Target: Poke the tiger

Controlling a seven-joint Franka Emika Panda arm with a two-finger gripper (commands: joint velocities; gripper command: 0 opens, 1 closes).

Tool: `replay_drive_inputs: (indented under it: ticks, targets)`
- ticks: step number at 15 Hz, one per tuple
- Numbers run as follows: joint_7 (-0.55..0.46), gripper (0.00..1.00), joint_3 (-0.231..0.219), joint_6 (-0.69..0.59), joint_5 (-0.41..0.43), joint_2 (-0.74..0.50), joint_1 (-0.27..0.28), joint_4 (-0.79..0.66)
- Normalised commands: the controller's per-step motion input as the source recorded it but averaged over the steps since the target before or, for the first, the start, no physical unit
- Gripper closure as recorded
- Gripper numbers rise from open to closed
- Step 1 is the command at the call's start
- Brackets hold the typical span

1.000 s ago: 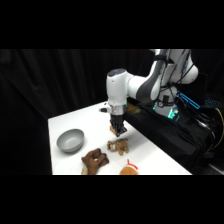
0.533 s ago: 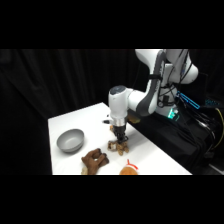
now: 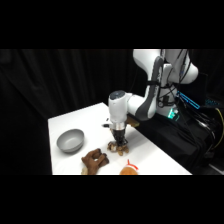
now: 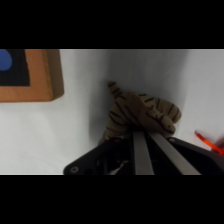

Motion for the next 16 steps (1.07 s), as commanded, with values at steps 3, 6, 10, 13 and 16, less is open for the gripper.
replay_drive_inputs:
  ticks: [3, 6, 10, 13, 16]
  targets:
    - [0.1, 0.97, -0.069, -0.13, -0.071, -0.18, 0.136, -0.08]
    - [0.13, 0.97, -0.077, -0.27, -0.104, -0.41, 0.127, -0.15]
    - [0.09, 0.6, -0.017, -0.34, -0.059, -0.47, 0.039, -0.12]
    - [0.09, 0.36, 0.005, -0.31, -0.06, -0.47, 0.009, -0.1]
    - [0.12, 0.11, 0.016, -0.31, -0.084, -0.42, 0.0, -0.05]
